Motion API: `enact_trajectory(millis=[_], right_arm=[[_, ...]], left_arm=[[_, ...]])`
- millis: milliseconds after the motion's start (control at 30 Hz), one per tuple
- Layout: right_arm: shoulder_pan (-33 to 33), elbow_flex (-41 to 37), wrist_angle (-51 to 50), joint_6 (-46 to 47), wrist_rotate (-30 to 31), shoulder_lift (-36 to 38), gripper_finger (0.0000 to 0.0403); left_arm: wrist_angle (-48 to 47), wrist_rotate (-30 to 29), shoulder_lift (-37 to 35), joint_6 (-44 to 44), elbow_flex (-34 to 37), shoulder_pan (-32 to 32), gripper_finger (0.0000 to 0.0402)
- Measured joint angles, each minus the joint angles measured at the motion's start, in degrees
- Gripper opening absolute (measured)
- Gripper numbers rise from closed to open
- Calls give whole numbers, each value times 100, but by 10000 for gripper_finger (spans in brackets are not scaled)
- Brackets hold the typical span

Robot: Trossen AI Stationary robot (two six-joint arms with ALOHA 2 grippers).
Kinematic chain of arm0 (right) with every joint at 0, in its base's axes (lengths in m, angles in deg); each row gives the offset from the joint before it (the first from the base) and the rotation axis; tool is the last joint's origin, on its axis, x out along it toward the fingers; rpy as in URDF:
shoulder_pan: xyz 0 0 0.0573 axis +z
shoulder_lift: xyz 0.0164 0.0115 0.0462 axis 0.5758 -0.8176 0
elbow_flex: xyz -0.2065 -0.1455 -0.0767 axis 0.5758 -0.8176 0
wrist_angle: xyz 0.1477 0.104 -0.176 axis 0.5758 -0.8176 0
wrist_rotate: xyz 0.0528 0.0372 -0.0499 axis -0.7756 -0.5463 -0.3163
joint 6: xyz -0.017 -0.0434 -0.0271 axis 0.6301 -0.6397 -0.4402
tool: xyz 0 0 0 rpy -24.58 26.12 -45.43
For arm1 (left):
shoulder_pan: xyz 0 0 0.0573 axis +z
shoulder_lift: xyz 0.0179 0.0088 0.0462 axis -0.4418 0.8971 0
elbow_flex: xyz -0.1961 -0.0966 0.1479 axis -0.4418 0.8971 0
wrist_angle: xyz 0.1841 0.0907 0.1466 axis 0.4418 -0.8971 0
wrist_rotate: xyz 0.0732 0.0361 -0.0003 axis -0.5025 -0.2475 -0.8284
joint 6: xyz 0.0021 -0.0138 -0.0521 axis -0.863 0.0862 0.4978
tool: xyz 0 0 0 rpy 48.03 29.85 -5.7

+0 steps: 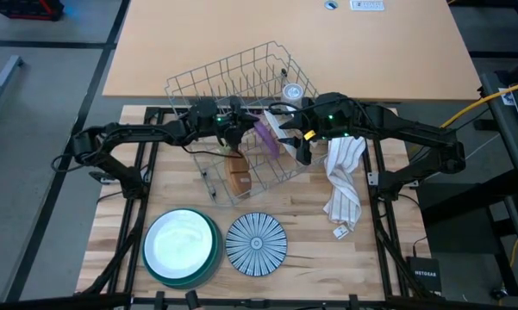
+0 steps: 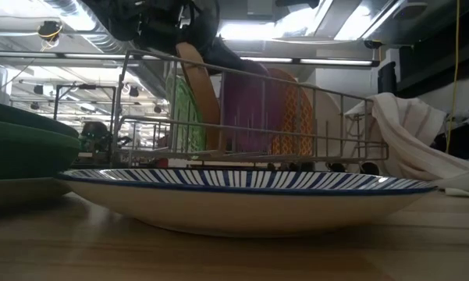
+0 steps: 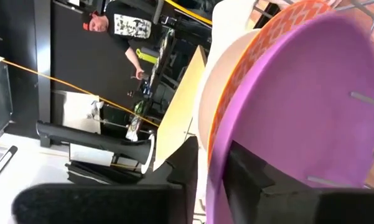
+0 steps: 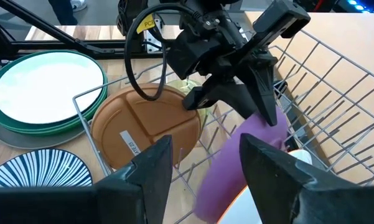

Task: Sort dishes
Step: Put the violet plate into the dish rack

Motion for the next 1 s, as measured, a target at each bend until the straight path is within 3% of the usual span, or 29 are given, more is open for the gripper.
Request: enact_trajectory(millis=[300, 800, 1000], right_arm=[[0, 0, 0, 0, 0, 0, 191], [0, 0, 8, 15, -59, -41, 191], [111, 0, 203, 347, -40, -495, 191]], left_arm=[[20, -22, -11, -10, -4, -155, 108], [-116, -3, -22, -172, -17, -380, 82], [-232, 23, -24, 251, -17, -387, 81]])
